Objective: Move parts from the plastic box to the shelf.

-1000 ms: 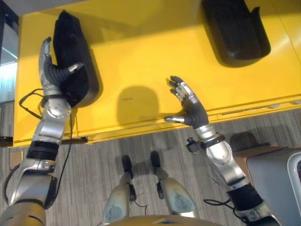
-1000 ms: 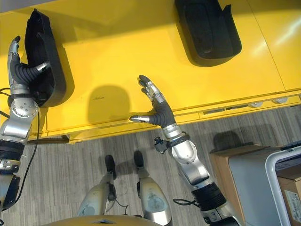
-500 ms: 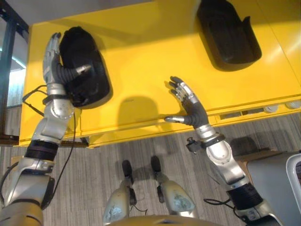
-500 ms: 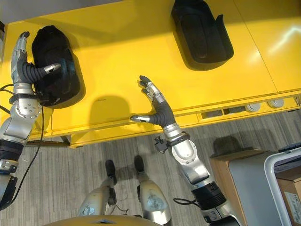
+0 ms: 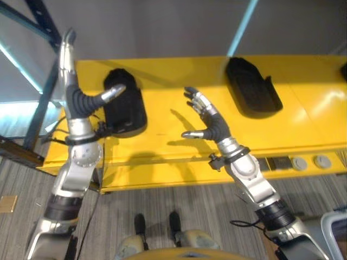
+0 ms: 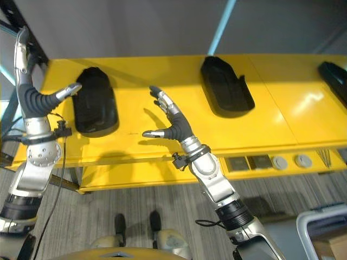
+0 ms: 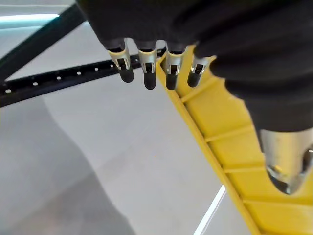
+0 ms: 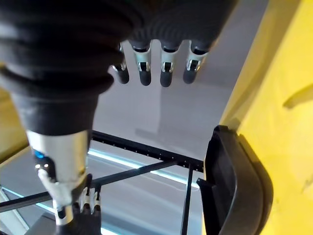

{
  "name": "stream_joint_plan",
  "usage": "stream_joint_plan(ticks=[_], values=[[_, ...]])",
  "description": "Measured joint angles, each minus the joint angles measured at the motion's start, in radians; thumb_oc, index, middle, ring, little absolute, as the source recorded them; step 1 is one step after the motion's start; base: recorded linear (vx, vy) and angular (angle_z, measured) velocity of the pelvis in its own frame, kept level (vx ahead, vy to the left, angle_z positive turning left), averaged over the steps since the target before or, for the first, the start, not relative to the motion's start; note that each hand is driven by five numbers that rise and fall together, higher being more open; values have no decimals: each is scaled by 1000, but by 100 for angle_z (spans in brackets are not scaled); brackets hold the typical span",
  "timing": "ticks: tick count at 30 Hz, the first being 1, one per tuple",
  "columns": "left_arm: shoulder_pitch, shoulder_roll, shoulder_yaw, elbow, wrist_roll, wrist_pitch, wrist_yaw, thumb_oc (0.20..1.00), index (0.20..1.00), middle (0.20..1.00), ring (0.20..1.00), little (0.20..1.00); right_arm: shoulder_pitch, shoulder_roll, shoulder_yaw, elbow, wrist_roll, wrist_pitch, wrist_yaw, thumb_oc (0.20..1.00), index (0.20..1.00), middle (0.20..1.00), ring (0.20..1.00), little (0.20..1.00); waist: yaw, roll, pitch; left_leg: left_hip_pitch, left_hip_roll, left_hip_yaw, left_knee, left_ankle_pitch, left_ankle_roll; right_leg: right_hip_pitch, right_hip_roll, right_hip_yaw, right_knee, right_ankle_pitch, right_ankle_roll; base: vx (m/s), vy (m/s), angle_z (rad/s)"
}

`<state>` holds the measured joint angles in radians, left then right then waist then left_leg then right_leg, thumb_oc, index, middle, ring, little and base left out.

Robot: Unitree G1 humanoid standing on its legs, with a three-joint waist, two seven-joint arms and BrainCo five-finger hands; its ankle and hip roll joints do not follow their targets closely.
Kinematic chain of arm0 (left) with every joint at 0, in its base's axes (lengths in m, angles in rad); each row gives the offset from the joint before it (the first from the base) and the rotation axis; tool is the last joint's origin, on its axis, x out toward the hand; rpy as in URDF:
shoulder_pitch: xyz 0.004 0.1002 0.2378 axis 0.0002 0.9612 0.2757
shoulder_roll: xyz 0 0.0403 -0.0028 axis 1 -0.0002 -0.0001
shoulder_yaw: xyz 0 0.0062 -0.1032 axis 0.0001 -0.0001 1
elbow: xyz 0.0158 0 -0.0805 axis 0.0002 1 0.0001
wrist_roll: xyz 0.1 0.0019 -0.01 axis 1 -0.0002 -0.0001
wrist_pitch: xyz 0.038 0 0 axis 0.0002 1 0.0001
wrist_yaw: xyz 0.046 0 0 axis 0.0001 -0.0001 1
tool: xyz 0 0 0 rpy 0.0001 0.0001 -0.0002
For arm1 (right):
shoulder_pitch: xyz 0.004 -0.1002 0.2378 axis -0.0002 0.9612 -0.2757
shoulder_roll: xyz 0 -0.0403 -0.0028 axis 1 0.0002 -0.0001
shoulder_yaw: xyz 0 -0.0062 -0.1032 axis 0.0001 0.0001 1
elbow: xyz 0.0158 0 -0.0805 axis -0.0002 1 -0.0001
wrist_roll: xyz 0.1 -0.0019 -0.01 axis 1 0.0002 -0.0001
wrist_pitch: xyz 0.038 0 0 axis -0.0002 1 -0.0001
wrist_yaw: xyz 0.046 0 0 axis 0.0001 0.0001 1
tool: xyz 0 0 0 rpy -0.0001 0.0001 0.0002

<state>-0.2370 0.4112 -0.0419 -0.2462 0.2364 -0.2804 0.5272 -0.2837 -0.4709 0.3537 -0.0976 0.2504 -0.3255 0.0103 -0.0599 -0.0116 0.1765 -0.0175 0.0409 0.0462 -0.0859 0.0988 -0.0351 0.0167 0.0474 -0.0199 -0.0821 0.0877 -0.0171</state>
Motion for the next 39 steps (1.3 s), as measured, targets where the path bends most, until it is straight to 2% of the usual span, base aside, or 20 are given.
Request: stream_joint_plan(ticks=[2, 3, 9, 12, 13, 21, 23, 30, 33, 35, 39], values=[[81, -2, -8, -25, -77, -24, -44, 1000, 1000, 1000, 1000, 1000, 5, 0, -3, 0, 0, 7, -1, 1000, 1000, 1000, 1000, 1000, 5, 0, -3, 14, -7, -29, -2, -4, 1, 24, -6, -28, 0, -12, 0, 35, -3, 52], [133, 3, -7, -26, -110, -27, -74, 1000, 1000, 1000, 1000, 1000, 5, 3, -3, 1, 1, 7, -1, 1000, 1000, 1000, 1000, 1000, 31, 3, -14, 18, -11, -39, -2, -15, 1, 32, -9, -38, 0, -17, 1, 33, -4, 24], [321, 5, -26, -6, -216, -23, -203, 1000, 1000, 1000, 1000, 1000, 37, 35, -5, 2, 40, 12, 0, 1000, 1000, 1000, 1000, 1000, 85, 6, -48, 20, -21, -56, -3, -15, 6, 45, -20, -52, 0, -26, 8, 5, -5, 13], [358, 5, -50, 2, -235, -14, -245, 1000, 1000, 1000, 1000, 1000, 58, 40, -1, 33, 63, 29, 1, 1000, 1000, 1000, 1000, 1000, 86, 5, -55, 20, -26, -68, -3, -16, 10, 53, -25, -62, -1, -32, 14, 23, -13, 13], [357, 6, -51, 4, -235, -8, -255, 1000, 1000, 1000, 1000, 1000, 65, 40, -1, 45, 68, 40, 1, 200, 200, 200, 200, 200, 86, 4, -61, 18, -28, -72, -3, -15, 10, 52, -26, -71, 0, -35, 17, -2, -12, 14], [379, 11, -37, 26, -230, -3, -247, 1000, 1000, 1000, 1000, 1000, 85, 71, 23, 86, 68, 49, 1, 200, 200, 200, 200, 200, 97, 3, -70, 10, -28, -77, -3, -13, 16, 52, -26, -80, -1, -33, 14, 7, -4, 2], [381, 11, -39, 41, -229, -2, -237, 1000, 1000, 1000, 1000, 1000, 85, 72, 39, 101, 68, 50, 1, 200, 200, 200, 200, 200, 99, 3, -71, 1, -29, -96, -3, -11, 15, 51, -26, -100, -1, -33, 14, 3, -11, 22], [409, 13, -38, 40, -212, -3, -223, 1000, 1000, 1000, 1000, 1000, 51, 109, 80, 244, 63, 69, -7, 200, 200, 200, 200, 200, 160, 4, -71, -19, -35, -136, -3, -4, 12, 50, -27, -145, -1, -45, 14, -2, -13, 21], [406, 14, -41, 40, -213, -3, -220, 1000, 1000, 1000, 1000, 1000, -2, 118, 99, 322, 54, 71, -26, 200, 200, 200, 200, 200, 170, 4, -71, -33, -39, -166, -3, 1, 8, 48, -27, -174, -1, -51, 13, -4, -10, 32], [406, 20, -44, 41, -213, -4, -211, 1000, 1000, 1000, 1000, 1000, -33, 120, 99, 353, 34, 69, -46, 200, 200, 200, 200, 200, 196, 8, -68, -46, -42, -185, -2, 5, 8, 42, -27, -193, -1, -55, 12, 9, -8, 33], [398, 35, -58, 41, -213, -4, -207, 1000, 1000, 1000, 1000, 1000, -104, 121, 95, 413, 17, 66, -73, 200, 200, 200, 200, 200, 222, 19, -62, -61, -48, -209, -3, 9, 7, 39, -31, -223, -1, -59, 15, -2, -7, 23]])
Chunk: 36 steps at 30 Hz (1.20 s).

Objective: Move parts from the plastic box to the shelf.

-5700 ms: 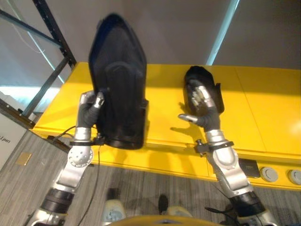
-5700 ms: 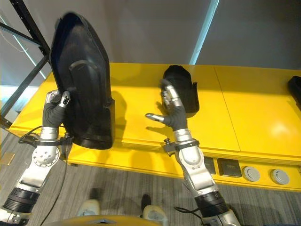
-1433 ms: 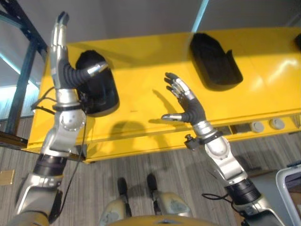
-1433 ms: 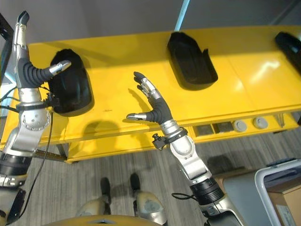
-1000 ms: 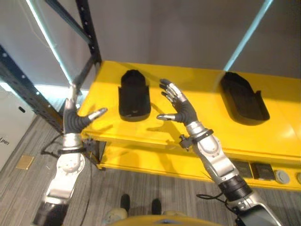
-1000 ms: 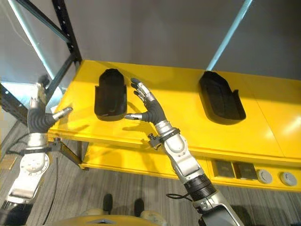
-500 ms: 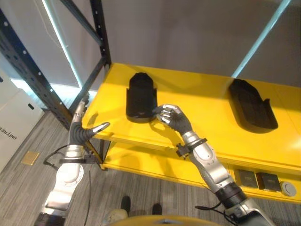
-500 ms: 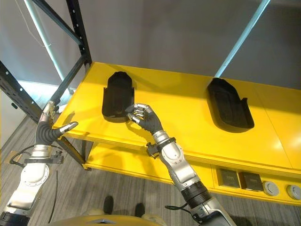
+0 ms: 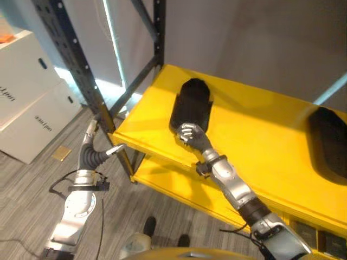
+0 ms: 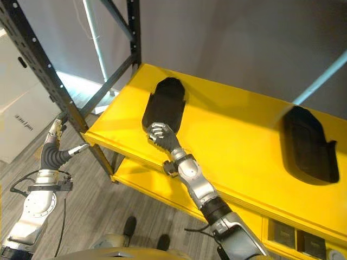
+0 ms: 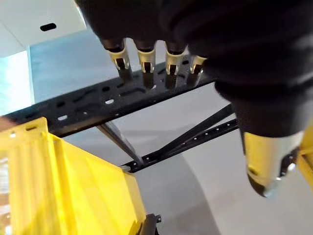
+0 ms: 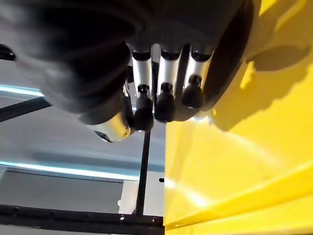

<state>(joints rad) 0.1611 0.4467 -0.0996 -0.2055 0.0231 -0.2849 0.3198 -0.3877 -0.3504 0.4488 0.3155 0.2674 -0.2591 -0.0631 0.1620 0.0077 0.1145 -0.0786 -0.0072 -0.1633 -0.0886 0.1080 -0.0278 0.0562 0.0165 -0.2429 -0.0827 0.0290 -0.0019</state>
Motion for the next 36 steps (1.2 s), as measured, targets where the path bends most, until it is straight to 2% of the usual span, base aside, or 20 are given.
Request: stream_joint_plan(ticks=[3, 9, 14, 18, 19, 20, 21, 22, 24, 27, 29, 32, 33, 35, 36], values=[[-14, 14, -22, 0, 0, 0, 1, 1000, 1000, 1000, 1000, 1000, -36, 4, -8, 21, 0, 1, -14, 200, 200, 200, 200, 200, 12, 7, 4, -11, -10, -27, 1, 12, -6, -3, -7, -33, 0, -8, 7, 6, 5, 28], [-23, 15, -22, 0, -1, 0, 1, 1000, 1000, 1000, 1000, 1000, -39, 29, -8, 70, 0, 7, -15, 200, 200, 200, 200, 200, 26, 16, 9, -13, -23, -34, 6, 22, 4, -4, -19, -45, 0, -13, 15, 12, 11, 7], [-32, 14, -21, 0, -1, 0, 3, 1000, 1000, 1000, 1000, 1000, -37, 29, -8, 62, 0, 7, -15, 200, 200, 200, 200, 200, 11, 17, 9, -13, -23, -30, 0, 14, -5, -4, -19, -42, 0, -14, 17, 0, 6, 0], [-33, 14, -20, 0, -1, 0, 5, 1000, 1000, 1000, 1000, 1000, 16, 21, -20, -35, 0, 7, -15, 200, 200, 200, 200, 200, -11, 16, 10, -13, -22, -26, 3, 13, -3, -8, -20, -38, 0, -14, 17, -3, 21, -3], [-34, 14, -17, 0, 0, 0, 10, 1000, 1000, 1000, 1000, 1000, 88, 9, -54, -153, 0, 6, -14, 805, 805, 805, 805, 805, -22, 15, 11, -15, -22, -17, 6, 12, -1, -13, -21, -27, 0, -14, 17, -14, 63, -17], [-32, 14, -15, 0, 0, 0, 17, 1000, 1000, 1000, 1000, 1000, 131, -5, -72, -223, 0, 3, -14, 1000, 1000, 1000, 1000, 1000, -27, 15, 11, -15, -21, -9, 6, 15, 5, -17, -21, -18, 0, -14, 17, -9, 50, -26], [-32, 12, -13, -1, 1, 0, 22, 1000, 1000, 1000, 1000, 1000, 177, -27, -96, -301, 0, 2, -12, 1000, 1000, 1000, 1000, 1000, -34, 14, 12, -13, -21, 1, 6, 15, 7, -19, -22, -10, 0, -13, 18, -4, 17, -19], [-32, 12, -13, -1, 1, 0, 22, 1000, 1000, 1000, 1000, 1000, 177, -27, -96, -301, 0, 2, -12, 1000, 1000, 1000, 1000, 1000, -34, 14, 12, -13, -21, 1, 6, 15, 7, -19, -22, -10, 0, -13, 18, -15, 43, -20], [-15, -5, 24, 1, 0, 3, 52, 1000, 1000, 1000, 1000, 1000, 249, -69, -182, -427, 1, -15, -13, 1000, 1000, 1000, 1000, 1000, -85, 8, 19, 0, -20, 15, 6, 13, 7, -18, -25, 5, 0, -9, 20, -58, 98, -18], [35, -8, 56, -21, 0, 1, 79, 1000, 1000, 1000, 1000, 1000, 433, -116, -373, -688, 10, -49, 2, 1000, 1000, 1000, 1000, 1000, -90, -2, 24, 17, -13, 70, 6, 1, 14, -31, -26, 54, 19, -18, 27, -24, 67, -44], [80, -7, 97, -16, 0, 3, 88, 1000, 1000, 1000, 1000, 1000, 481, -145, -425, -681, 13, -70, -1, 1000, 1000, 1000, 1000, 1000, -129, -16, 24, 49, -12, 97, 7, -17, 9, -13, -28, 93, 18, -19, 33, -23, 79, -54], [90, -14, 100, -18, 0, 8, 87, 1000, 1000, 1000, 1000, 1000, 540, -162, -456, -679, 8, -70, 16, 1000, 1000, 1000, 1000, 1000, -133, -28, 24, 61, -7, 130, 6, -24, 18, -28, -28, 120, 49, -30, 29, -3, 46, -34], [100, -19, 99, -17, 0, 7, 87, 1000, 1000, 1000, 1000, 1000, 569, -152, -461, -640, 4, -68, 33, 1000, 1000, 1000, 1000, 1000, -134, -40, 20, 63, -3, 160, 6, -27, 17, -50, -27, 151, 74, -36, 22, 21, 31, -48], [98, -24, 108, -16, 0, 9, 85, 1000, 1000, 1000, 1000, 1000, 580, -139, -459, -604, 2, -57, 33, 1000, 1000, 1000, 1000, 1000, -141, -43, 19, 56, -1, 171, 0, -31, 19, -59, -28, 162, 83, -35, 24, -9, 66, -33], [88, -13, 103, -16, 0, 12, 60, 1000, 1000, 1000, 1000, 1000, 593, -122, -458, -599, 0, -49, 34, 1000, 1000, 1000, 1000, 1000, -166, -58, 18, 54, -8, 187, 7, -37, 9, -71, -36, 184, 78, -31, 26, -49, 97, -6]])
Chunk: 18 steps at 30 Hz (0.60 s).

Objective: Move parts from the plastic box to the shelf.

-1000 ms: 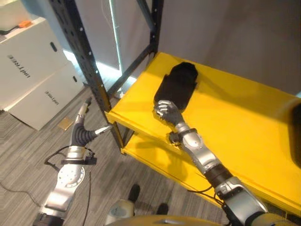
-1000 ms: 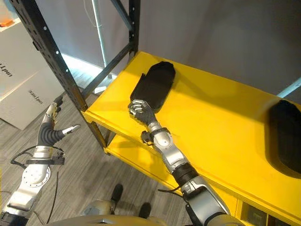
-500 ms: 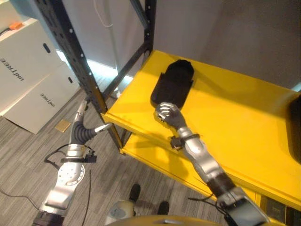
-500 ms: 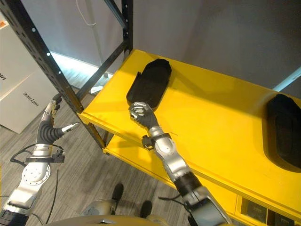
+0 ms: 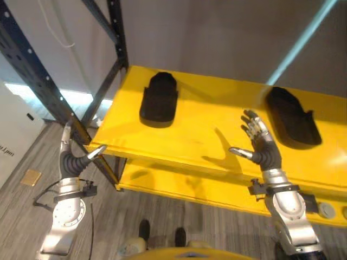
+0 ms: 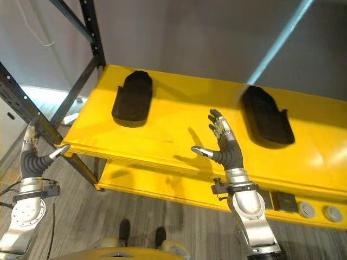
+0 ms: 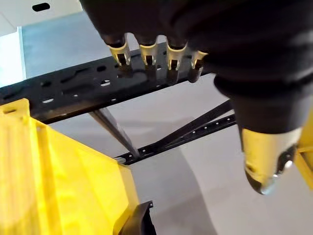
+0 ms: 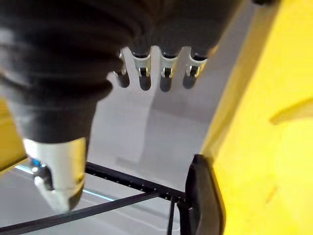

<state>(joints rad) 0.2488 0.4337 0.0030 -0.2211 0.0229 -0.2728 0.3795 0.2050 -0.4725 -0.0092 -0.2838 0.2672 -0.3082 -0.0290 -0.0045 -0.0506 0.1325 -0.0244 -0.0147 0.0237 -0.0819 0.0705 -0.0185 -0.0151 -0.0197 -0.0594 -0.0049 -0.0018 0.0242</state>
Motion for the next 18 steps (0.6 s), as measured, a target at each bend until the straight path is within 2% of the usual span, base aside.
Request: stream_joint_plan(ticks=[1, 2, 3, 4, 5, 6, 7, 8, 9, 10, 11, 12, 13, 14, 15, 16, 17, 18], values=[[-36, 13, -58, -7, 1, 1, -53, 1000, 1000, 1000, 1000, 1000, 28, 34, -3, -18, -8, 4, 5, 1000, 1000, 1000, 1000, 1000, -45, -26, -3, 13, -9, 30, 7, -4, 28, -15, -15, 53, 13, 15, 20, -49, 97, -6], [-36, 13, -58, -7, 1, 1, -53, 1000, 1000, 1000, 1000, 1000, 28, 34, -3, -18, -8, 4, 5, 1000, 1000, 1000, 1000, 1000, -45, -26, -3, 13, -9, 30, 7, -4, 28, -15, -15, 53, 13, 15, 20, -110, 82, -46], [-72, 5, -103, -4, 0, 2, -84, 1000, 1000, 1000, 1000, 1000, 41, 81, -23, -31, -25, -1, 5, 1000, 1000, 1000, 1000, 1000, -95, -23, -6, 54, 5, 77, -1, -9, 31, -34, -9, 100, 33, 20, 33, -91, 93, -118], [-113, -2, -140, 6, -2, 4, -120, 1000, 1000, 1000, 1000, 1000, 62, 122, -44, -10, -33, 5, 4, 1000, 1000, 1000, 1000, 1000, -146, -34, -12, 65, 0, 161, 0, -10, 41, -59, -16, 148, 41, 23, 42, -127, 134, -182], [-166, 2, -155, 11, -16, 6, -147, 1000, 1000, 1000, 1000, 1000, 91, 131, -48, -26, -39, 6, -3, 1000, 1000, 1000, 1000, 1000, -212, -28, -15, 69, -8, 218, -7, -24, 64, -71, -22, 202, 36, 36, 63, -39, 79, -142], [-166, 2, -155, 11, -16, 6, -147, 1000, 1000, 1000, 1000, 1000, 91, 131, -48, -26, -39, 6, -3, 1000, 1000, 1000, 1000, 1000, -212, -28, -15, 69, -8, 218, -7, -24, 64, -71, -22, 202, 36, 36, 63, -81, 50, -146], [-211, -9, -170, 15, -26, 5, -172, 1000, 1000, 1000, 1000, 1000, 131, 116, -48, -21, -40, 10, -2, 1000, 1000, 1000, 1000, 1000, -272, -22, -19, 81, -12, 294, -6, -29, 65, -84, -27, 228, 19, 42, 91, -234, 19, -132], [-231, -10, -180, 25, -32, 4, -186, 1000, 1000, 1000, 1000, 1000, 163, 114, -51, -22, -39, 9, -4, 1000, 1000, 1000, 1000, 1000, -315, -21, -25, 80, -12, 333, -7, -36, 69, -85, -34, 250, -1, 49, 106, -343, -19, -175], [-273, -27, -198, 40, -33, 2, -193, 1000, 1000, 1000, 1000, 1000, 177, 114, -49, -22, -42, 11, -5, 1000, 1000, 1000, 1000, 1000, -352, -31, -27, 89, -8, 406, 1, -37, 63, -106, -26, 253, -15, 46, 117, -330, -56, -180], [-242, -11, -181, 7, -42, -4, -193, 1000, 1000, 1000, 1000, 1000, 150, 128, -15, -14, -66, 8, -5, 1000, 1000, 1000, 1000, 1000, -325, -37, -27, 72, 5, 523, 36, -43, 40, -169, -41, 210, -18, 67, 121, -141, -65, -130], [-242, -11, -181, 7, -42, -4, -193, 1000, 1000, 1000, 1000, 1000, 150, 128, -15, -14, -66, 8, -5, 1000, 1000, 1000, 1000, 1000, -325, -37, -27, 72, 5, 523, 36, -43, 40, -169, -41, 210, -18, 67, 121, 7, -29, -277], [-208, -1, -165, 7, -50, -14, -189, 1000, 1000, 1000, 1000, 1000, 61, 128, 37, 42, -102, 8, -5, 1000, 1000, 1000, 1000, 1000, -260, -46, -24, 56, 63, 695, 101, -86, 52, -244, -61, -58, -12, 24, 70, 26, -20, -247], [-230, -13, -188, 44, -59, -1, -198, 1000, 1000, 1000, 1000, 1000, 44, 114, 38, 36, -118, 11, -9, 1000, 1000, 1000, 1000, 1000, -267, -22, -10, 55, 95, 742, 119, -103, 47, -256, -133, -280, 68, 18, 71, 26, -20, -247], [-230, -13, -188, 44, -59, -1, -198, 1000, 1000, 1000, 1000, 1000, 44, 114, 38, 36, -118, 11, -9, 1000, 1000, 1000, 1000, 1000, -267, -22, -10, 55, 95, 742, 119, -103, 47, -256, -133, -280, 68, 18, 71, -13, -19, -130], [-233, -35, -203, 57, -60, 3, -202, 1000, 1000, 1000, 1000, 1000, 31, 92, 33, 24, -118, 7, -20, 1000, 1000, 1000, 1000, 1000, -253, 10, 5, 88, 128, 767, 120, -122, 2, -210, -201, -387, 154, -2, 87, 12, -185, -122], [-237, -42, -200, 69, -60, 0, -205, 1000, 1000, 1000, 1000, 1000, 25, 81, 29, 22, -118, 7, -25, 1000, 1000, 1000, 1000, 1000, -225, 12, 5, 85, 136, 709, 131, -124, -12, -158, -227, -380, 175, -6, 96, 125, -322, -167], [-243, -51, -195, 70, -61, 4, -206, 1000, 1000, 1000, 1000, 1000, 29, 75, 20, 29, -119, 7, -24, 1000, 1000, 1000, 1000, 1000, -217, 15, 13, 88, 177, 699, 173, -138, -43, -175, -198, -416, 194, 1, 100, 199, -436, -113], [-232, -56, -167, 56, -61, 0, -205, 1000, 1000, 1000, 1000, 1000, 27, 96, 27, 30, -118, 6, -25, 1000, 1000, 1000, 1000, 1000, -220, -12, 14, 98, 182, 716, 237, -170, -82, -194, -215, -431, 225, 7, 64, 188, -251, -63]])
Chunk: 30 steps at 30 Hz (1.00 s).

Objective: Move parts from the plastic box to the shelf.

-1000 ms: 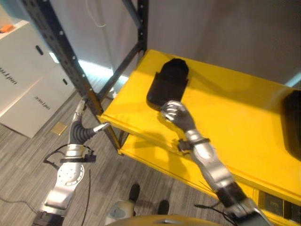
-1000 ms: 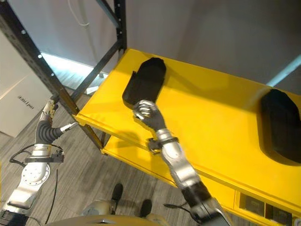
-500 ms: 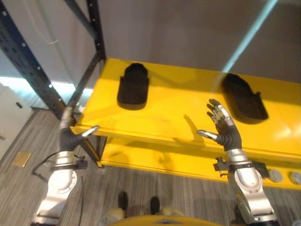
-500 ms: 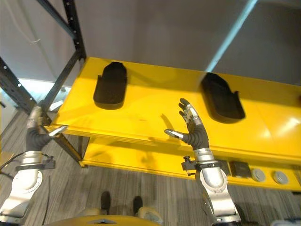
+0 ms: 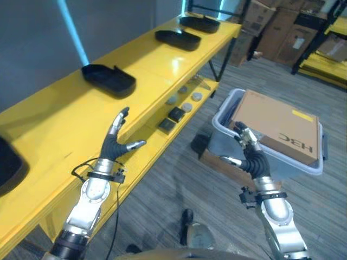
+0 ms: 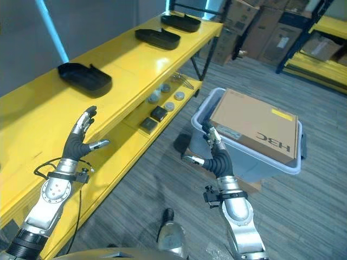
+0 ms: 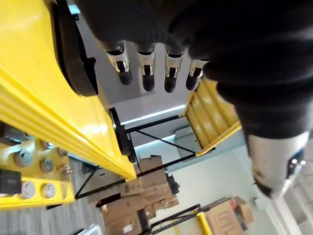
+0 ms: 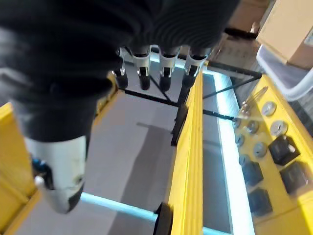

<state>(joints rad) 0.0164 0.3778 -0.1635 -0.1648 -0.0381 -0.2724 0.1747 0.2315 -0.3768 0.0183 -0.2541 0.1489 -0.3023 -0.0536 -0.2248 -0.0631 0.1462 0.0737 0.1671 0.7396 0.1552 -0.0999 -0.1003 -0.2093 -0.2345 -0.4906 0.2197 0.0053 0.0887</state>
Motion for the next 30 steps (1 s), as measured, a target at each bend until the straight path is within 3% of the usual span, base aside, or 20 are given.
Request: stream_joint_plan(ticks=[3, 5, 6, 7, 8, 9, 10, 11, 12, 13, 14, 15, 16, 17, 18, 19, 23, 26, 28, 30], values=[[14, -40, 24, 53, 0, -2, -8, 1000, 1000, 1000, 1000, 1000, 20, -11, -5, 4, 2, 0, 1, 1000, 1000, 1000, 1000, 1000, 21, 72, -6, 40, 99, 29, -5, -3, -8, -25, 107, 117, 118, -65, -53, 195, -276, -102], [-6, -44, 17, 66, -1, -1, -8, 1000, 1000, 1000, 1000, 1000, 79, -40, -30, -3, 3, -1, 1, 1000, 1000, 1000, 1000, 1000, -11, 73, -19, 35, 115, -9, 10, -9, -19, -40, 117, 176, 276, -147, -60, 172, -312, -15], [-28, -16, 1, 65, -6, -4, -9, 1000, 1000, 1000, 1000, 1000, 80, -58, -55, 61, 13, 4, 1, 1000, 1000, 1000, 1000, 1000, -20, 43, -5, -16, 208, -120, 263, 4, -50, 32, 175, 211, 244, -243, -128, 121, -351, -51], [-25, -2, -14, 70, -9, -2, -8, 1000, 1000, 1000, 1000, 1000, 51, -66, -56, 141, 19, 4, 0, 1000, 1000, 1000, 1000, 1000, 30, 44, -13, -160, 306, -302, 545, 142, -21, 68, 254, 236, 183, -227, -180, 121, -351, -51], [-25, -2, -14, 70, -9, -2, -8, 1000, 1000, 1000, 1000, 1000, 51, -66, -56, 141, 19, 4, 0, 1000, 1000, 1000, 1000, 1000, 30, 44, -13, -160, 306, -302, 545, 142, -21, 68, 254, 236, 183, -227, -180, -32, -162, -94], [-14, 1, -22, 66, -10, 1, -5, 1000, 1000, 1000, 1000, 1000, 33, -68, -63, 185, 21, 4, -1, 1000, 1000, 1000, 1000, 1000, 62, 42, -10, -303, 347, -478, 750, 317, -23, 110, 319, 279, 126, -203, -228, -37, 115, -120], [3, 17, -42, 82, -17, 5, 4, 1000, 1000, 1000, 1000, 1000, -39, -35, -9, 293, 20, 6, -22, 1000, 1000, 1000, 1000, 1000, 117, -51, -2, -464, 121, -666, 993, 282, 48, 159, 319, 395, 40, -155, -234, 16, 157, -186], [24, 25, -40, 98, -17, 5, 18, 1000, 1000, 1000, 1000, 1000, -114, -11, 36, 387, 21, 10, -25, 1000, 1000, 1000, 1000, 1000, 148, -129, 7, -457, -79, -719, 937, 154, 66, 171, 278, 463, -3, -100, -198, 144, 230, -257], [30, 17, -42, 186, -9, -10, 33, 1000, 1000, 1000, 1000, 1000, -194, -5, 90, 501, 18, 17, -40, 1000, 1000, 1000, 1000, 1000, 195, -118, 19, -453, -226, -810, 764, 87, 82, 206, 256, 535, -62, -24, -82, 139, 157, -250], [9, -14, -39, 301, 7, -5, 45, 1000, 1000, 1000, 1000, 1000, -223, -9, 129, 559, 4, 22, -43, 1000, 1000, 1000, 1000, 1000, 193, -51, 21, -431, -213, -800, 544, 80, 112, 239, 289, 550, -73, 2, -28, 82, 113, -193], [-33, -48, -24, 440, 19, 19, 53, 1000, 1000, 1000, 1000, 1000, -219, -25, 136, 593, 0, 18, -55, 1000, 1000, 1000, 1000, 1000, 176, -30, 20, -416, -203, -757, 337, 74, 114, 336, 257, 529, -183, -43, -75, 157, 128, -97], [-56, -62, -11, 486, 27, 26, 61, 1000, 1000, 1000, 1000, 1000, -212, -28, 134, 618, -1, 25, -65, 1000, 1000, 1000, 1000, 1000, 167, -28, 14, -406, -216, -760, 235, 85, 109, 397, 249, 572, -250, -88, -58, 138, 99, -48], [-62, -99, -10, 600, 31, 34, 70, 1000, 1000, 1000, 1000, 1000, -202, -32, 134, 803, -7, 68, -104, 1000, 1000, 1000, 1000, 1000, 149, 40, 14, -416, -229, -829, 109, 118, 105, 456, 316, 560, -256, -97, -111, 142, 100, -38], [-62, -99, -10, 600, 31, 34, 70, 1000, 1000, 1000, 1000, 1000, -202, -32, 134, 803, -7, 68, -104, 1000, 1000, 1000, 1000, 1000, 149, 40, 14, -416, -229, -829, 109, 118, 105, 456, 316, 560, -256, -97, -111, 132, 119, -125], [-23, -118, -7, 726, 18, 58, 82, 1000, 1000, 1000, 1000, 1000, -177, -31, 145, 988, -23, 126, -109, 1000, 1000, 1000, 1000, 1000, 195, 54, -7, -355, -304, -854, 66, 313, 196, 500, 353, 596, -227, -152, -73, 144, 147, -100], [-8, -117, -13, 776, 14, 66, 82, 1000, 1000, 1000, 1000, 1000, -131, -12, 133, 1036, -35, 116, -110, 1000, 1000, 1000, 1000, 1000, 184, 80, -18, -309, -288, -788, 52, 321, 317, 521, 392, 570, -186, -165, -55, 144, 147, -53], [-65, -124, 4, 968, -8, 108, 76, 1000, 1000, 1000, 1000, 1000, -124, 50, 98, 1253, -33, 142, -123, 1000, 1000, 1000, 1000, 1000, 150, 59, -9, -146, -281, -931, -236, 356, 229, 340, 339, 548, -35, -291, -91, 108, 132, 41], [-112, -131, 7, 1236, -20, 128, 52, 1000, 1000, 1000, 1000, 1000, -197, 101, 85, 1475, -17, 155, -113, 1000, 1000, 1000, 1000, 1000, 169, 86, -42, -98, -273, -905, -243, 278, 186, 350, 293, 545, -102, -175, -78, 115, 167, -6], [-118, -130, 11, 1382, -23, 137, 22, 1000, 1000, 1000, 1000, 1000, -218, 134, 98, 1595, -17, 163, -77, 1000, 1000, 1000, 1000, 1000, 170, 52, -63, -90, -279, -833, -243, 192, 124, 432, 256, 523, -252, -101, -103, 74, 71, 16], [-101, -131, 10, 1397, -30, 144, 3, 1000, 1000, 1000, 1000, 1000, -211, 141, 97, 1610, -17, 178, -60, 1000, 1000, 1000, 1000, 1000, 175, 34, -64, -84, -271, -798, -205, 187, 175, 452, 233, 506, -277, -97, -103, 78, 71, 32]])
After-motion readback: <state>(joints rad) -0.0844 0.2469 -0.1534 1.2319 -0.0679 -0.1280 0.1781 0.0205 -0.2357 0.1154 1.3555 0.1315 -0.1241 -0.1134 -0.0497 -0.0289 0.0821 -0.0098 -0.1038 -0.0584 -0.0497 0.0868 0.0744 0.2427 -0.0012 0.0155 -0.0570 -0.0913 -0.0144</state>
